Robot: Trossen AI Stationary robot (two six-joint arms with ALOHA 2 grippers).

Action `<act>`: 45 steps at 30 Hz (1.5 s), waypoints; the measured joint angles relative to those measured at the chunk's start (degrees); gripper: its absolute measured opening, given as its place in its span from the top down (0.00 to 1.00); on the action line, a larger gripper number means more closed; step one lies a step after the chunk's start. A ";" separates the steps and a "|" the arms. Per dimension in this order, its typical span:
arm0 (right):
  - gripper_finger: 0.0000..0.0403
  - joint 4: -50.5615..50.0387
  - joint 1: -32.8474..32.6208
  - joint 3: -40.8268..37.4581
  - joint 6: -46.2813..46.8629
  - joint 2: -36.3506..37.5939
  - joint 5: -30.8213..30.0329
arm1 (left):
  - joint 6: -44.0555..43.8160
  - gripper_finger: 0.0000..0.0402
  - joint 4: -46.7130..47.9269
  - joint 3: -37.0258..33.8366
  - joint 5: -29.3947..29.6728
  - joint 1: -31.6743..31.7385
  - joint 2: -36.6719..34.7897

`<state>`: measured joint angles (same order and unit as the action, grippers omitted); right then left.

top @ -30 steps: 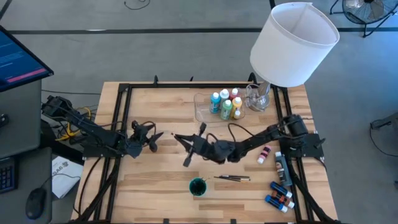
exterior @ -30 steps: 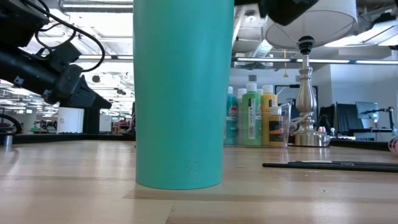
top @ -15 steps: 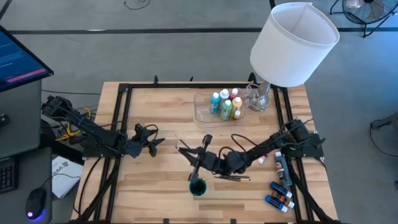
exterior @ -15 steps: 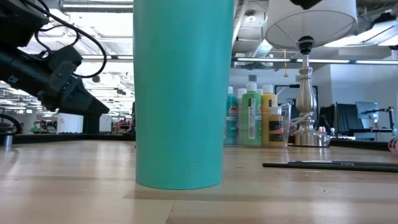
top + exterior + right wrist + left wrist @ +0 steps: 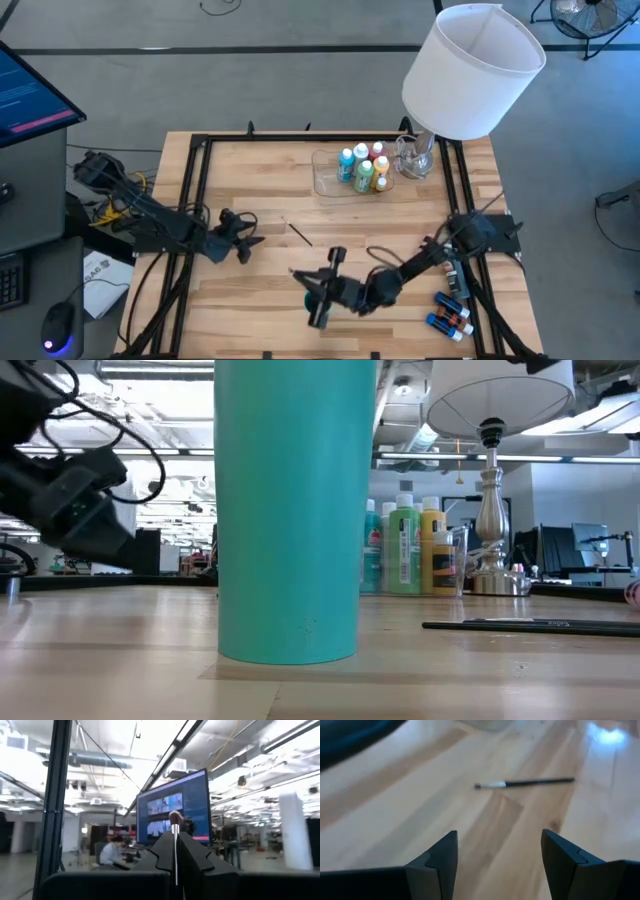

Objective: Pick & Place Paint Supplies
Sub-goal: Put the silver paintbrush into the green cup

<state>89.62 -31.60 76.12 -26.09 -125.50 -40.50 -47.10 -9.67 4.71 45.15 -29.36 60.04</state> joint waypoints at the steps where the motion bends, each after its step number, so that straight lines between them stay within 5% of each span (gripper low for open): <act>1: 0.99 0.22 -0.52 1.66 -1.48 -1.61 -0.73 | -1.33 0.54 -0.01 0.00 0.00 -0.91 1.03; 13: 0.99 0.24 -3.66 22.02 -19.25 -13.65 -6.78 | -9.08 0.54 -4.27 0.00 1.26 -9.75 11.03; 45: 0.99 0.27 -7.93 17.18 -17.49 -15.65 -10.28 | -9.35 0.54 -12.81 0.00 4.68 -16.39 11.70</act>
<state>89.89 -39.54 93.30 -43.58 -141.15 -50.78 -56.45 -22.48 4.71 49.82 -45.75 71.75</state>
